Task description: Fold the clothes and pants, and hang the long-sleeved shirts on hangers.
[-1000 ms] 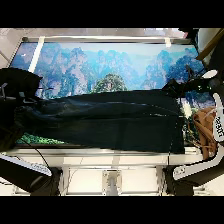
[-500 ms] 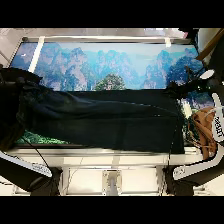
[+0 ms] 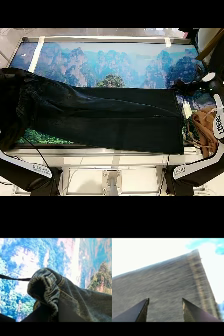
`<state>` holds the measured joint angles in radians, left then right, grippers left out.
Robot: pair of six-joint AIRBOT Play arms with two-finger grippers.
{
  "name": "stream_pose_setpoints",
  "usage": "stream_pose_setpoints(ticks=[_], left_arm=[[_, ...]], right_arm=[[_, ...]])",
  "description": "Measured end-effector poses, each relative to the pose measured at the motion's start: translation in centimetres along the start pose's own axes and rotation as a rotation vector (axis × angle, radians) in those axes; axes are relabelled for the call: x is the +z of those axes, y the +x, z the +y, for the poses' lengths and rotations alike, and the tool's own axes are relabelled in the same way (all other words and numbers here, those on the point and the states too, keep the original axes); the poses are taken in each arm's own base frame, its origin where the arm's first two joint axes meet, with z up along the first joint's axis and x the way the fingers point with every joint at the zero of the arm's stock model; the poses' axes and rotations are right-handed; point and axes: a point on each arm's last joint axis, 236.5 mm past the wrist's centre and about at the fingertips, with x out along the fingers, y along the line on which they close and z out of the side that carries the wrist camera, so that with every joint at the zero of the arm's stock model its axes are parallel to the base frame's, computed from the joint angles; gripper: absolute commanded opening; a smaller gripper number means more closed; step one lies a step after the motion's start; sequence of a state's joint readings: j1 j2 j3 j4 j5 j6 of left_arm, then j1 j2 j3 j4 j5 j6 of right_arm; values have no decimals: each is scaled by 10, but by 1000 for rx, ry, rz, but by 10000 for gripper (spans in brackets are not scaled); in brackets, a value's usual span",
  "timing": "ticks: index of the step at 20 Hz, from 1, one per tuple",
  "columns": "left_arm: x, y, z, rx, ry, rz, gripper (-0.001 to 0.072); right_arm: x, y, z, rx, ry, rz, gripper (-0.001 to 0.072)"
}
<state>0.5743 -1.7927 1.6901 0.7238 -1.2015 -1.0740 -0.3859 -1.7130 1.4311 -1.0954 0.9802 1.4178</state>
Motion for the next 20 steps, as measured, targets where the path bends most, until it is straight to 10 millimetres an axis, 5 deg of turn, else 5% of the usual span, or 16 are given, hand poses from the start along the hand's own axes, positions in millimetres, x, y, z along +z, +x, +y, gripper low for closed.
stream_pose_setpoints(ticks=[7, 20], left_arm=[[4, 2, -1, 8, 4, -17, 30], [3, 12, 1, 9, 0, -13, 30]], right_arm=[[19, 17, -44, 6, 81, -64, 458], [24, 49, -38, 131, 44, -34, 447]])
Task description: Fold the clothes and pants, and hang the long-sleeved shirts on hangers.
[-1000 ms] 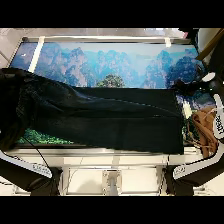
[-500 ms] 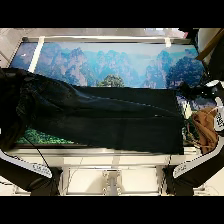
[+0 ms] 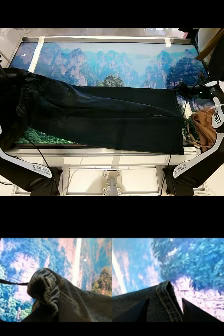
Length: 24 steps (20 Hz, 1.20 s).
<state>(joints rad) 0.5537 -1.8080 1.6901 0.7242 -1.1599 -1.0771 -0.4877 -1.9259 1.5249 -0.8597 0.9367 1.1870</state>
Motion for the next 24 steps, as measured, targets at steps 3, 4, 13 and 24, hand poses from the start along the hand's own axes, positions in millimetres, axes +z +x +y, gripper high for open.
stream_pose_setpoints(ticks=[3, 4, 13, 24], left_arm=[[-3, 6, 0, -4, -3, 12, 29], [-4, 7, 0, -5, -3, 15, 29], [17, 0, -1, 30, 15, -68, 29], [38, 8, 4, 118, 57, -153, 608]], right_arm=[[-7, 9, 4, 19, -9, 25, 170], [-11, 11, 5, 21, -17, 40, 35], [38, -21, 45, 78, -124, -44, 38], [77, -31, 58, 30, -65, -161, 449]])
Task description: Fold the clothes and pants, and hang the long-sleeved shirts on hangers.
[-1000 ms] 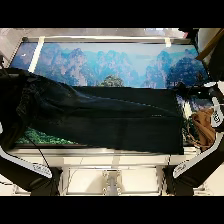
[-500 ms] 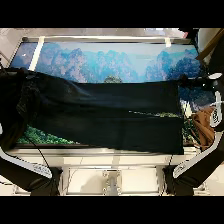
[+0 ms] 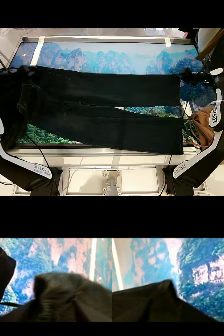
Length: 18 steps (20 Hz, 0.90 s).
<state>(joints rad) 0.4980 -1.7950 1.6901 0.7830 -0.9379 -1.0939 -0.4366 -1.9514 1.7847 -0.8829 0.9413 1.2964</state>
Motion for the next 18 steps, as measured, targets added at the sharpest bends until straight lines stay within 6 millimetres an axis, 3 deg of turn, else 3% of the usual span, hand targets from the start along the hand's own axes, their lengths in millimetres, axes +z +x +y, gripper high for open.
stream_pose_setpoints(ticks=[2, 4, 6, 8, 11, 13, 15, 18], left_arm=[[1, -4, 1, 10, -22, 1, 606], [5, -25, 9, 42, -42, 2, 576], [0, -63, 27, 112, -59, 44, 576], [-17, -115, 55, 222, -96, 114, 575], [-61, -194, 90, 362, -208, 190, 575], [-104, -231, 105, 430, -308, 208, 575], [-150, -248, 115, 462, -413, 208, 575], [-202, -233, 117, 414, -537, 184, 575]], right_arm=[[1, -1, 7, 6, 2, 1, 449], [2, -14, 13, 18, 0, 18, 450], [5, -40, 17, 23, -17, 35, 450], [4, -77, 22, 14, -50, 57, 450], [-12, -140, 25, -26, -109, 104, 450], [-32, -174, 25, -52, -120, 130, 450], [-62, -197, 26, -60, -115, 163, 450], [-116, -210, 25, -63, -86, 223, 450]])
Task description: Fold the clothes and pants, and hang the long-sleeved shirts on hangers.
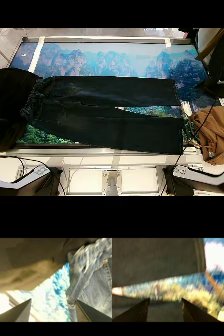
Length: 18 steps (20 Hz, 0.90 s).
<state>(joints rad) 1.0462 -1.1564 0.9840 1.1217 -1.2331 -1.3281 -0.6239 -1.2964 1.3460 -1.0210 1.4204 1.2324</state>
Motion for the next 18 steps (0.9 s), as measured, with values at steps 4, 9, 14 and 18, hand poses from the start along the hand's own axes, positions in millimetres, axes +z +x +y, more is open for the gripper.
stream_pose_setpoints(ticks=[4, 9, 14, 18], left_arm=[[-18, 46, -20, -165, -68, 9, 575], [-6, 97, -51, -271, -126, -25, 544], [1, 128, -74, -287, -79, -31, 30], [15, 118, -83, -296, -28, -83, 30]], right_arm=[[-56, 8, 4, -8, 34, 5, 450], [-89, -7, 14, -54, 8, -63, 450], [-113, -28, 21, -109, -15, -76, 450], [-146, -40, 11, -193, 13, 1, 449]])
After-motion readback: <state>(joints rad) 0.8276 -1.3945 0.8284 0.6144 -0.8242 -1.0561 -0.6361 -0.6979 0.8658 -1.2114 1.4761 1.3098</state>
